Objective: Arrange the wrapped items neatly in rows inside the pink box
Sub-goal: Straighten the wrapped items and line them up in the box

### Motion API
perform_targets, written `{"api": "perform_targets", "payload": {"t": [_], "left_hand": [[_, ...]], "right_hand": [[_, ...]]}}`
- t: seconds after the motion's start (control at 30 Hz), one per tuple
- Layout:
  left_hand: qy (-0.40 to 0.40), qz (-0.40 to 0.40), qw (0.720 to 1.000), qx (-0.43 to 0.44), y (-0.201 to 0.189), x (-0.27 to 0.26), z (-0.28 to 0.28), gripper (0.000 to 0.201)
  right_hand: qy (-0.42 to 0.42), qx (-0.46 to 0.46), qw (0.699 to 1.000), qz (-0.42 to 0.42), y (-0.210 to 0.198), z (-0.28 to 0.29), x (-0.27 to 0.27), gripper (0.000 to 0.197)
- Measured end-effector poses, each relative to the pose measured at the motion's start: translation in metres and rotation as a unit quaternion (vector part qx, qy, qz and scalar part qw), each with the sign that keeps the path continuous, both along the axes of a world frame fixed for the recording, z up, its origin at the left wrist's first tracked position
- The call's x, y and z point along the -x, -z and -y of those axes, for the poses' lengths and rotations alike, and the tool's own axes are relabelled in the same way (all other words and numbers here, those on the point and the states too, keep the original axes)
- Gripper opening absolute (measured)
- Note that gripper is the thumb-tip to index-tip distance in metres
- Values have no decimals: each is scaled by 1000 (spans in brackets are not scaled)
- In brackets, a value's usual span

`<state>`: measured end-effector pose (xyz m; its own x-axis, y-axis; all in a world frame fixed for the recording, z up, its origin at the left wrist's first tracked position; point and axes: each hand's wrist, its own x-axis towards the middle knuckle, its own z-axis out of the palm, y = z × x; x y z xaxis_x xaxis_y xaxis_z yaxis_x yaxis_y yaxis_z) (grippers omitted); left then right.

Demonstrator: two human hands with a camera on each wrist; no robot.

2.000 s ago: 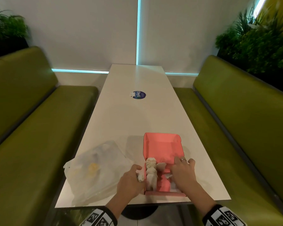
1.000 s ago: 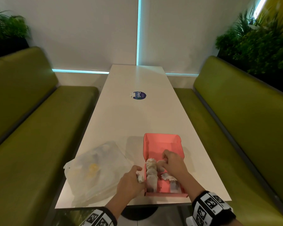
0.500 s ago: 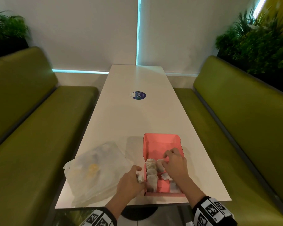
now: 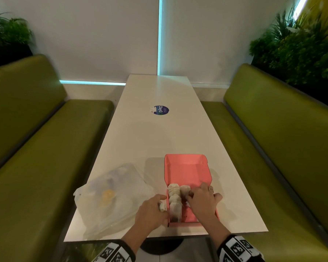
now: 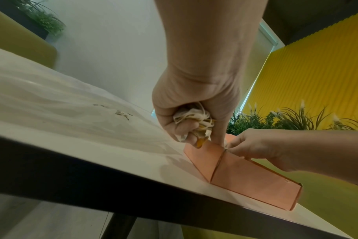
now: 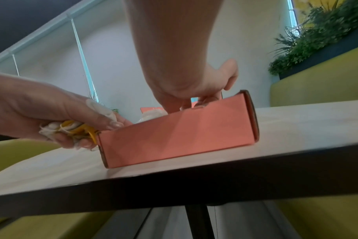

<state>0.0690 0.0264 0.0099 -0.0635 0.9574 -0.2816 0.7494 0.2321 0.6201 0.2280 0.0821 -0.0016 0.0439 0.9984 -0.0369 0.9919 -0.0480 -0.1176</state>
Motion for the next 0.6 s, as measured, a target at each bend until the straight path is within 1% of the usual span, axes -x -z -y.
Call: {"api": "perform_targets", "payload": {"t": [0.07,0.13,0.17,0.23,0.3,0.37,0.43,0.5,0.6], "left_hand": [[-1,-1,1000,1,0,0,0,50],[-5,4,1000,5,-1,0,0,52],[-8,7,1000,9,0,0,0,54],[-13,9,1000,13,2,0,-1,56],[-16,4,1000,13,5,0,-2,57],[-8,-5,1000,8,4,-1,-2,55],[8,-15,1000,1,3,-2,-2,47],[19,-25,999,-4,2,-3,-2,39],[15,-25,1000,-1,6,-3,-3,38]], "right_hand": [[-3,-16,1000,-14,-2,2,0,30],[-14,-41,997,-67,-6,4,-1,29],[-24,-39,993,-104,-8,5,-2,26],[-47,4,984,-172,-13,9,-3,15],[-62,69,971,-220,-16,15,-3,8],[-75,135,961,-228,-15,20,-1,16],[-80,172,959,-212,-12,23,3,22],[-81,182,953,-229,-9,23,8,18],[-67,182,943,-271,-5,25,15,17]]}}
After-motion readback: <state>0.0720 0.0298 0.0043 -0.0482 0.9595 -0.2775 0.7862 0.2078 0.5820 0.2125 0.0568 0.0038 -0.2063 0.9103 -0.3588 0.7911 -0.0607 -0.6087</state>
